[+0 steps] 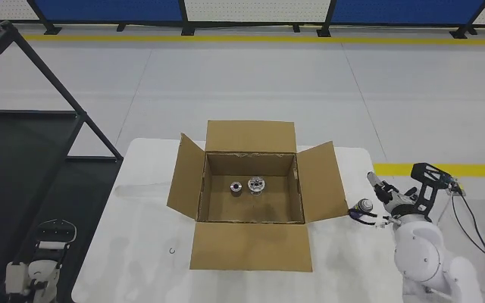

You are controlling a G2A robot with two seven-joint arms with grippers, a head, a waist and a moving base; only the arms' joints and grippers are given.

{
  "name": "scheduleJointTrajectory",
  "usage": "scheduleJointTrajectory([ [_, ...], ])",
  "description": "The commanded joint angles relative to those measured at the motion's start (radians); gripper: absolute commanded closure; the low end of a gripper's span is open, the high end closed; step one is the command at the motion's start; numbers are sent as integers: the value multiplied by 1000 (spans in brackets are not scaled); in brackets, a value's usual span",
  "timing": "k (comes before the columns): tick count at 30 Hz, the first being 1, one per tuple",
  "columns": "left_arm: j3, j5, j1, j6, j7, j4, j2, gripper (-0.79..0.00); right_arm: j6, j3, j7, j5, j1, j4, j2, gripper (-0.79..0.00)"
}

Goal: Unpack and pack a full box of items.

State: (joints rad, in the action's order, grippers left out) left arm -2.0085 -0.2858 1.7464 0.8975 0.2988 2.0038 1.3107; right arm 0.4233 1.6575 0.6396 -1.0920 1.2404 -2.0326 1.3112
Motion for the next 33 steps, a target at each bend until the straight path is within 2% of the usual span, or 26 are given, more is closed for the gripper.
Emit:
scheduleJointTrajectory([
  [1, 0, 0, 0, 0, 0, 0, 0, -785, -12, -12, -29, 19, 31, -96, 2, -785],
  [5, 0, 0, 0, 0, 0, 0, 0, -785, -121, -72, -9, 29, 72, -203, 0, -785],
  [8, 0, 0, 0, 0, 0, 0, 0, -785, -179, -152, 26, -34, 68, -224, -3, -785],
  [15, 0, 0, 0, 0, 0, 0, 0, -785, -224, -419, 111, -209, -50, -159, 9, -785],
  [18, 0, 0, 0, 0, 0, 0, 0, -785, -205, -521, 163, -259, -143, -77, 23, -785],
  [25, 0, 0, 0, 0, 0, 0, 0, -785, -75, -733, 304, -301, -392, 196, 82, -785],
  [33, 0, 0, 0, 0, 0, 0, 0, -785, -4, -846, 404, -216, -658, 577, 163, -785],
])
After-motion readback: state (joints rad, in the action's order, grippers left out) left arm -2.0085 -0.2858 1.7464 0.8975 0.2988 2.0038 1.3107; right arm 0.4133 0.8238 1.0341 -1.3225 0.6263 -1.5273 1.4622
